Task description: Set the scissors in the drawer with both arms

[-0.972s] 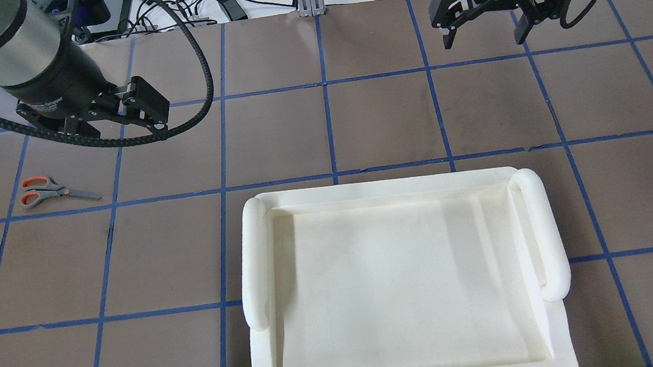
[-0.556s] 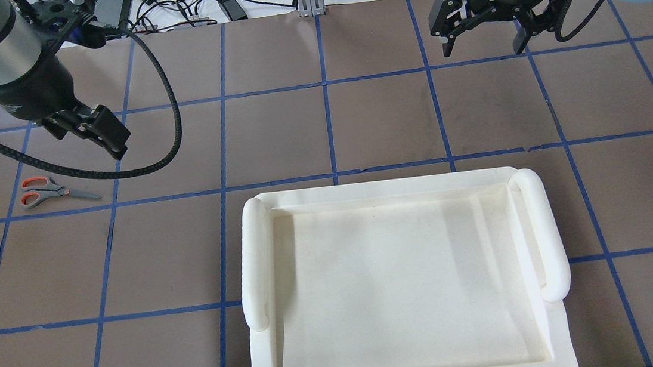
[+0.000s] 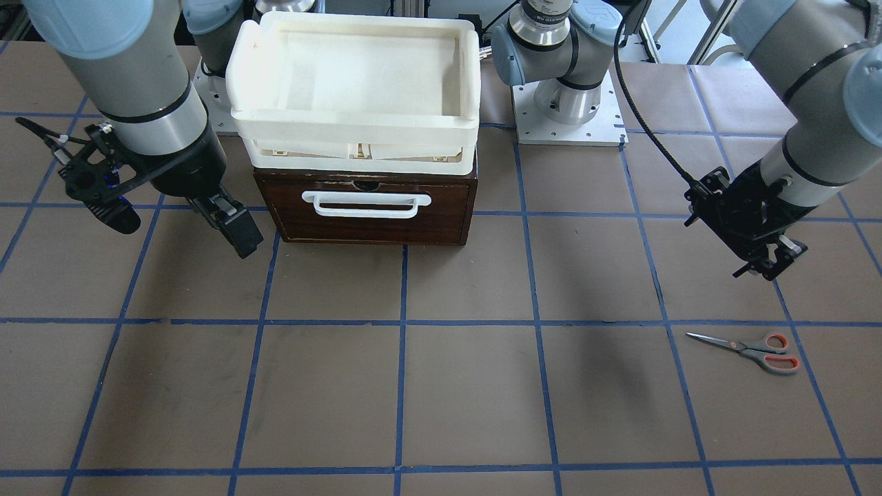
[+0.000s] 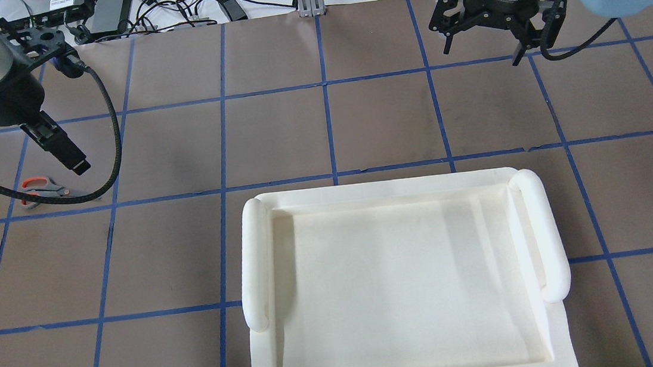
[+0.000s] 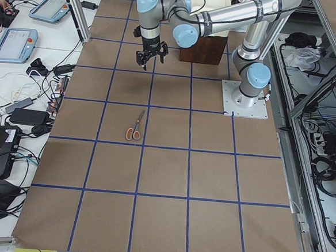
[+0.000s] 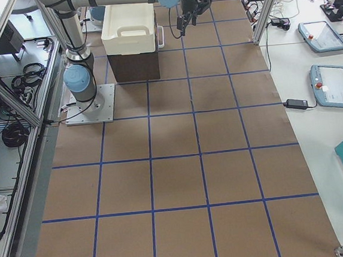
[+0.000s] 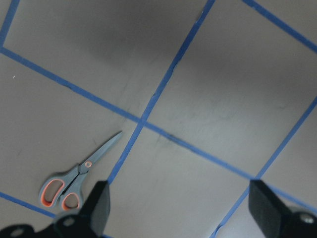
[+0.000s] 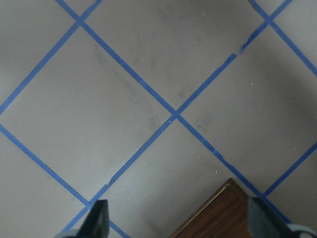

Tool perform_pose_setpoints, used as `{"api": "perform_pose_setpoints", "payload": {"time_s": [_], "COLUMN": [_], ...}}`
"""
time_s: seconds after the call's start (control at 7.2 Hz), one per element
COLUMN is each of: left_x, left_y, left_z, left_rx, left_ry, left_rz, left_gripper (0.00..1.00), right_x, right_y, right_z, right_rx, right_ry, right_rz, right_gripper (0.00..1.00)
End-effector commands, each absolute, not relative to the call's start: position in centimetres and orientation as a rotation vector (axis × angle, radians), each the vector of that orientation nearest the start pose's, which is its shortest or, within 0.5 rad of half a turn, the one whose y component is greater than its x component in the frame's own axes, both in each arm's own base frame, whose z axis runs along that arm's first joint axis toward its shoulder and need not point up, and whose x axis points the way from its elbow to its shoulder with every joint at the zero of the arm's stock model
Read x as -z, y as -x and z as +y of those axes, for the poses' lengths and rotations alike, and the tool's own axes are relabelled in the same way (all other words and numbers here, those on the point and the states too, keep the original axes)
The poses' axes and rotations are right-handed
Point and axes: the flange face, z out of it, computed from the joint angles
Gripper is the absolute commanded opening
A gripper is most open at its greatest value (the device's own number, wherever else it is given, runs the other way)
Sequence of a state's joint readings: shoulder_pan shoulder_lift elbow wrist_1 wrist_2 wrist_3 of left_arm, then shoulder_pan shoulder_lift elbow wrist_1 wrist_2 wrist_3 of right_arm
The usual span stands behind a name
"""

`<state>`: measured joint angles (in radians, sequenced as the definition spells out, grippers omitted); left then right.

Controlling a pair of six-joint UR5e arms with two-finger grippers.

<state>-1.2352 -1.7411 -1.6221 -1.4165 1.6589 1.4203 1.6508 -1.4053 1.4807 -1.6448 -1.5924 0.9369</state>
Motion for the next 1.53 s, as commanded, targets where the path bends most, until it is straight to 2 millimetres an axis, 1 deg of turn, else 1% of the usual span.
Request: {"api": "perform_pose_setpoints", "payload": {"time_s": [0.0, 0.14, 0.28, 0.42, 0.56, 0.69, 0.83, 0.97, 1.11, 1.25, 1.39], "left_x": [-33.5, -30.1, -27.7, -25.8, -23.3, -21.5, -20.3, -19.4, -20.7, -20.2, -20.3], "left_y": [-13.8, -15.8, -16.5, -17.7, -18.3, -20.3, -21.7, -22.9, -22.8, -22.7, -22.6], "left_z": [-59.1, -60.7, -62.0, -63.6, -64.6, -64.8, -65.0, -64.3, -63.8, -63.1, -62.9], "left_rx": [-0.115, -0.101, -0.088, -0.047, -0.011, 0.020, 0.040, 0.039, 0.021, 0.015, 0.005], "left_ry": [-1.951, -2.176, -2.248, -2.331, -2.443, -2.532, -2.578, -2.565, -2.508, -2.534, -2.467], "left_rz": [2.408, 2.180, 2.076, 1.893, 1.735, 1.642, 1.592, 1.658, 1.733, 1.813, 1.923], "left_gripper": [1.00, 1.00, 1.00, 1.00, 0.97, 0.90, 0.91, 0.91, 0.91, 0.91, 0.92], "right_x": [-41.7, -39.8, -37.7, -36.3, -35.7, -35.1, -34.4, -33.5, -32.8, -31.9, -31.1], "right_y": [-22.6, -24.8, -26.6, -27.7, -28.0, -28.5, -29.2, -29.6, -30.0, -30.3, -30.6], "right_z": [-54.8, -54.6, -54.6, -54.6, -54.5, -54.3, -54.2, -54.3, -54.3, -54.4, -54.2], "right_rx": [-0.043, -0.076, -0.118, -0.140, -0.174, -0.255, -0.303, -0.339, -0.388, -0.402, -0.427], "right_ry": [-1.710, -1.814, -1.930, -1.981, -2.051, -2.107, -2.142, -2.189, -2.228, -2.268, -2.299], "right_rz": [2.710, 2.672, 2.620, 2.604, 2.565, 2.510, 2.467, 2.430, 2.391, 2.373, 2.378], "right_gripper": [1.00, 1.00, 1.00, 1.00, 1.00, 1.00, 1.00, 1.00, 1.00, 1.00, 1.00]}}
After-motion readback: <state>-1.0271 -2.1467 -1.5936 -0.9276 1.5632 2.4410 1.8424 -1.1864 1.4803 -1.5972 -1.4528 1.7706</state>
